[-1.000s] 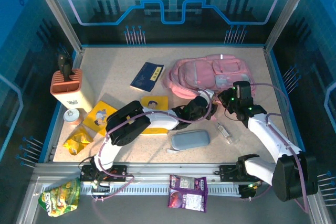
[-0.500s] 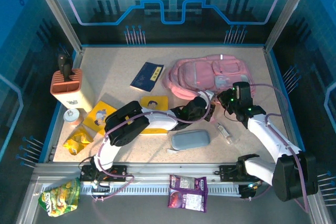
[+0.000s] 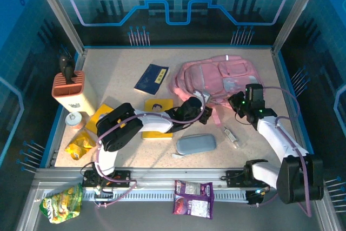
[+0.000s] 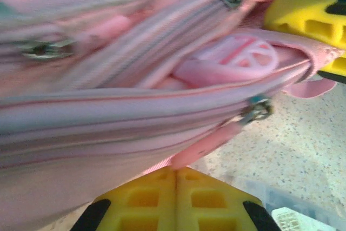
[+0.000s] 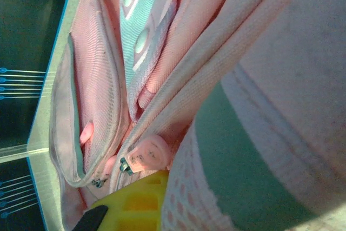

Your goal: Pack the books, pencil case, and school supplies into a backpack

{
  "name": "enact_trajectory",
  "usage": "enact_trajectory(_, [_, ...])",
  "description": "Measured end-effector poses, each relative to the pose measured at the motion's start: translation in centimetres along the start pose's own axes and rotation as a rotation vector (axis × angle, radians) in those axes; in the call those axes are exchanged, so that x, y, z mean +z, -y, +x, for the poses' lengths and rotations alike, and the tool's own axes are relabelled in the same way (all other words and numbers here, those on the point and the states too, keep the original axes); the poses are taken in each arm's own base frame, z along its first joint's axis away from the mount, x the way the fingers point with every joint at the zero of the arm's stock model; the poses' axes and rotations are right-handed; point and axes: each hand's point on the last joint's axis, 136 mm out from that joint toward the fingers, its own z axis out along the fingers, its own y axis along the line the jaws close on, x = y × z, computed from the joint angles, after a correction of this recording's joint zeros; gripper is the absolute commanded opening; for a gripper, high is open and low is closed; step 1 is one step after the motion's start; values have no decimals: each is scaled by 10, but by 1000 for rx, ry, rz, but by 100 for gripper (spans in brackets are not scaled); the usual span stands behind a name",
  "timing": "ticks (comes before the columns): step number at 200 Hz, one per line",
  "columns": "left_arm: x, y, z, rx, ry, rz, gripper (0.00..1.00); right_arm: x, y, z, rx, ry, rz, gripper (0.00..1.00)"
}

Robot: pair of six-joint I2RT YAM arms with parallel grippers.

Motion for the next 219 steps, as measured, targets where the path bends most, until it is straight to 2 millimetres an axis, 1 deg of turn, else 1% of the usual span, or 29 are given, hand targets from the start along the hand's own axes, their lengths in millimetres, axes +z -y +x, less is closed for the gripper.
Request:
enact_trajectory(21, [-4,-11,-2,-14,-5,-2,0,5,7,-4,-1,-17,17,0])
enact_trajectory(48, [-14,-19,-4,-22,-14,-10,0,11,9,-14,7,-34,22,0])
enact_trajectory(62, [-17,-19,-5,-21,-19,-10,0,12,9,-17,4,-38,20,0])
enact_trajectory(95, [-18,-13,-1,-22,-45,22,0,12,5,-16,-4,-42,7,0])
enact_trajectory(114, [-17,-3,-4,-32,-53,60,8,12,4,-14,-9,-45,4,0])
enact_trajectory(141, [-17,19,-10,-63,-33,107,29,10,-5,-6,-25,-55,-15,0])
enact_trajectory(157, [-17,34,-5,-62,-36,136,34,8,-9,-3,-31,-60,-26,0])
enact_trajectory(174, [-12,48,-3,-62,-40,158,36,8,-10,-1,-28,-63,-28,0])
enact_trajectory(184, [-10,51,-4,-60,-38,163,41,8,-10,-1,-28,-63,-29,0])
enact_trajectory(195, [-9,51,-6,-61,-36,162,45,8,-10,-1,-25,-63,-29,0])
enact_trajectory(206, [-4,49,-8,-67,-24,144,46,8,-11,0,-25,-62,-29,0])
enact_trajectory(219, [7,45,-11,-70,-9,119,48,7,-13,1,-25,-59,-34,0])
